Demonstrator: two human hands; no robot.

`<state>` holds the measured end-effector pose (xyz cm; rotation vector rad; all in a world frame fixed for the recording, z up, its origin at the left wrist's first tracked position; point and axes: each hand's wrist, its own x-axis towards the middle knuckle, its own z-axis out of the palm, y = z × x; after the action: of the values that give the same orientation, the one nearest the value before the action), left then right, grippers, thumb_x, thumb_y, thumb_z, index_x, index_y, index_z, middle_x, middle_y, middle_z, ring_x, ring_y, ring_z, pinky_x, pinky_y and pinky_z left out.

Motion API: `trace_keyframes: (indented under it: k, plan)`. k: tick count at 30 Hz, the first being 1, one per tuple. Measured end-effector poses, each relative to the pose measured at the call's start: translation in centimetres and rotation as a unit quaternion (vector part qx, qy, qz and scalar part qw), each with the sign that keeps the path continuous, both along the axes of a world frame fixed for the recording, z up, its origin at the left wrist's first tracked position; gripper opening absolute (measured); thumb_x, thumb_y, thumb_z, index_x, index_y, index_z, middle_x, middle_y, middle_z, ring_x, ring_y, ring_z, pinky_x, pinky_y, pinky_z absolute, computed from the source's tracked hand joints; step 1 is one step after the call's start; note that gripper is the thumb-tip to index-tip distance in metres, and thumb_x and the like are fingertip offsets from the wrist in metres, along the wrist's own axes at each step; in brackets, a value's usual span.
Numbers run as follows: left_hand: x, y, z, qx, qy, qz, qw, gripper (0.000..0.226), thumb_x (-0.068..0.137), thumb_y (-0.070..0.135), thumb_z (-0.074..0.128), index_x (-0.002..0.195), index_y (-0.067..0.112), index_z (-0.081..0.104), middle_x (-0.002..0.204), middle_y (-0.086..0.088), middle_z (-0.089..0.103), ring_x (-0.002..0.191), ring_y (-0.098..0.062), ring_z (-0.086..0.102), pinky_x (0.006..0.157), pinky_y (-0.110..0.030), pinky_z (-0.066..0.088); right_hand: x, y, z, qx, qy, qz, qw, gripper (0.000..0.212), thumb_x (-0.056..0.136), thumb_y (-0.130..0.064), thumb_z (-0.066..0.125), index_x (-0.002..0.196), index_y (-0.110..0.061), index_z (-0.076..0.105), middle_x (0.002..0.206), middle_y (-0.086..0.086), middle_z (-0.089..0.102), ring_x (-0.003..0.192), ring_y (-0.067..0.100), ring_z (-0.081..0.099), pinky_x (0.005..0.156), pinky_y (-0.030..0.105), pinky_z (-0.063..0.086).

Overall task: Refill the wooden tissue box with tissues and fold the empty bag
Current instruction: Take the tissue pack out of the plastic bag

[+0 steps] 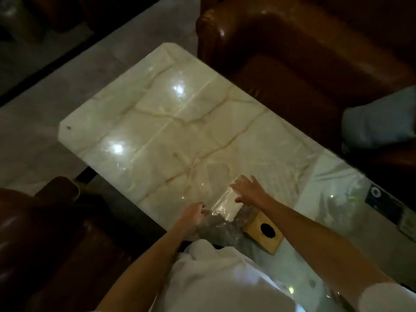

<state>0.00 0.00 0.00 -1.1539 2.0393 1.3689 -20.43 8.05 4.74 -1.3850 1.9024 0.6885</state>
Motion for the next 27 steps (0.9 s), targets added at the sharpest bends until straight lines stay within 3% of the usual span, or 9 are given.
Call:
trace_keyframes:
  k: [3, 6, 11, 14, 17, 20, 22, 27]
  plan:
    - [0.0, 0.0, -0.5, 0.028, -0.007, 0.009, 1.0, 0.027, 0.096, 0.009, 0.054, 0.119, -0.005, 0.06, 0.12, -0.024, 0.065, 0.109, -0.032, 0.063, 0.086, -0.032, 0.045, -0.3, -1.8, -1.0, 0.008, 0.007, 0.039, 0.999, 0.073, 0.096, -0.037, 0.056, 0.156, -0.026, 0.016, 0.166, 0.004, 0.011, 0.154, 0.028, 0.001, 0.123, 0.052, 0.006]
    - [0.2, 0.1, -0.8, 0.027, -0.02, 0.009, 0.999, 0.028, 0.093, 0.014, 0.062, 0.114, -0.004, 0.063, 0.119, -0.023, 0.065, 0.112, -0.034, 0.06, 0.092, -0.035, 0.047, -0.4, -3.2, -1.9, 0.03, 0.0, 0.069, 0.997, 0.071, 0.094, -0.037, 0.058, 0.155, -0.027, 0.022, 0.164, 0.003, 0.022, 0.153, 0.027, 0.006, 0.123, 0.052, 0.006]
    - [0.0, -0.3, -1.6, 0.044, -0.024, -0.009, 0.999, 0.026, 0.087, 0.008, 0.07, 0.108, -0.005, 0.064, 0.108, -0.019, 0.066, 0.094, -0.023, 0.059, 0.089, -0.035, 0.049, -0.8, -4.1, -2.3, 0.031, 0.014, 0.077, 0.996, 0.054, 0.092, -0.032, 0.064, 0.143, -0.028, 0.048, 0.148, 0.008, 0.047, 0.141, 0.024, 0.039, 0.123, 0.05, 0.009]
    - [-0.3, -0.8, -1.1, 0.043, 0.003, -0.051, 0.998, 0.01, 0.091, 0.006, 0.062, 0.099, 0.0, 0.062, 0.102, -0.019, 0.063, 0.09, -0.02, 0.052, 0.09, -0.04, 0.049, -1.4, -3.6, -1.9, -0.011, 0.025, 0.079, 0.997, 0.037, 0.092, -0.025, 0.064, 0.129, -0.027, 0.061, 0.141, 0.007, 0.052, 0.134, 0.024, 0.045, 0.122, 0.045, 0.014]
    - [-0.4, -1.6, 0.0, 0.031, 0.05, -0.068, 0.996, 0.001, 0.095, 0.005, 0.054, 0.094, 0.006, 0.053, 0.095, -0.02, 0.056, 0.087, -0.02, 0.049, 0.083, -0.04, 0.046, -2.3, -2.9, -0.8, -0.047, 0.029, 0.076, 0.996, 0.027, 0.092, -0.019, 0.063, 0.119, -0.024, 0.067, 0.13, 0.004, 0.059, 0.124, 0.022, 0.053, 0.114, 0.036, 0.028]
    - [-0.9, -3.1, 1.7, 0.02, 0.097, -0.034, 0.994, 0.01, 0.096, 0.002, 0.054, 0.093, 0.008, 0.046, 0.09, -0.016, 0.052, 0.083, -0.02, 0.047, 0.075, -0.031, 0.039, -3.7, -2.0, 1.2, -0.079, 0.014, 0.008, 0.997, 0.02, 0.094, -0.014, 0.057, 0.112, -0.019, 0.065, 0.12, 0.003, 0.067, 0.108, 0.021, 0.063, 0.09, 0.03, 0.046]
    - [-1.7, -4.9, 2.7, -0.001, 0.119, -0.023, 0.993, 0.007, 0.096, 0.001, 0.054, 0.095, 0.007, 0.049, 0.091, -0.015, 0.054, 0.083, -0.02, 0.05, 0.074, -0.029, 0.04, -5.3, -1.3, 3.0, -0.084, 0.008, -0.057, 0.995, 0.018, 0.092, -0.013, 0.055, 0.105, -0.018, 0.067, 0.112, 0.002, 0.07, 0.1, 0.02, 0.066, 0.08, 0.029, 0.048]
    - [-5.6, -10.0, 7.0, -0.074, 0.196, -0.047, 0.977, 0.011, 0.093, -0.001, 0.058, 0.101, -0.009, 0.06, 0.095, -0.025, 0.07, 0.079, -0.017, 0.06, 0.076, -0.027, 0.045, -8.8, 1.0, 7.5, -0.169, -0.04, -0.233, 0.957, 0.015, 0.085, -0.022, 0.072, 0.099, -0.015, 0.075, 0.103, 0.003, 0.073, 0.094, 0.019, 0.066, 0.076, 0.027, 0.05]
